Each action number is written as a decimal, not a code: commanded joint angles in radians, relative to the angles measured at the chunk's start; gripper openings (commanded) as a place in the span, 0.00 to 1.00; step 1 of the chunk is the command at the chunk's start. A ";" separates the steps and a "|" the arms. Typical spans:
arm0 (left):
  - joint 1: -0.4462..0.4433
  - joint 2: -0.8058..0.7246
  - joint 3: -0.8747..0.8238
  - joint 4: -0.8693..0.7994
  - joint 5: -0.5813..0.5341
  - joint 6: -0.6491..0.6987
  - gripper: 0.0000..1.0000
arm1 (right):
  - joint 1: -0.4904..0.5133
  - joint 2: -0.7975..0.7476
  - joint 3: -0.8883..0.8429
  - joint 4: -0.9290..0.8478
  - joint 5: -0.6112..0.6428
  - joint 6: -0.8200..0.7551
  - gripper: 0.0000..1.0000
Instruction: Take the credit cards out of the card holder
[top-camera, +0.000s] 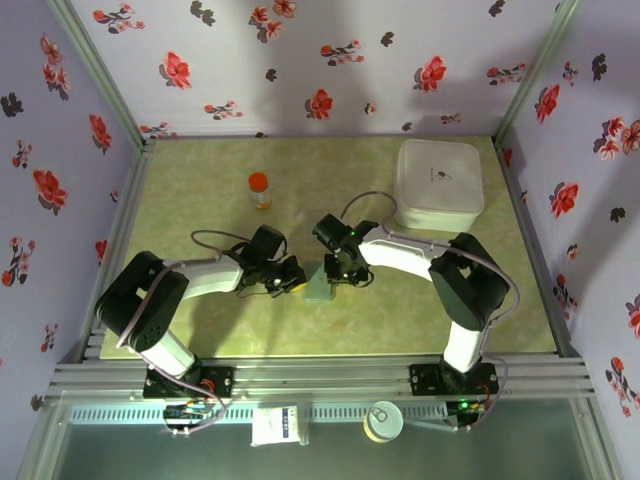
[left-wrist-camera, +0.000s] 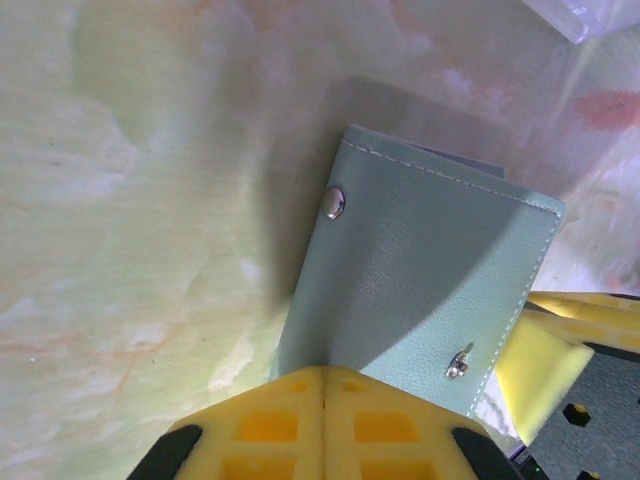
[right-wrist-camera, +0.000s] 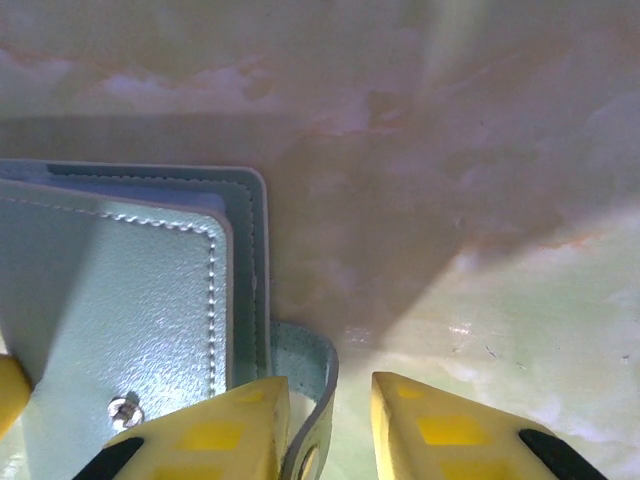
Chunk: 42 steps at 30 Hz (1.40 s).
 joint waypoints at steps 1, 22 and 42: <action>-0.011 -0.010 0.007 -0.086 -0.017 -0.013 0.05 | -0.009 0.029 -0.018 0.018 -0.016 0.013 0.26; 0.020 -0.103 0.019 -0.110 -0.091 0.021 0.13 | -0.044 -0.034 -0.055 0.022 0.010 -0.027 0.08; 0.150 -0.213 0.027 -0.197 -0.085 0.103 0.14 | -0.054 -0.118 0.065 -0.155 -0.032 -0.255 0.07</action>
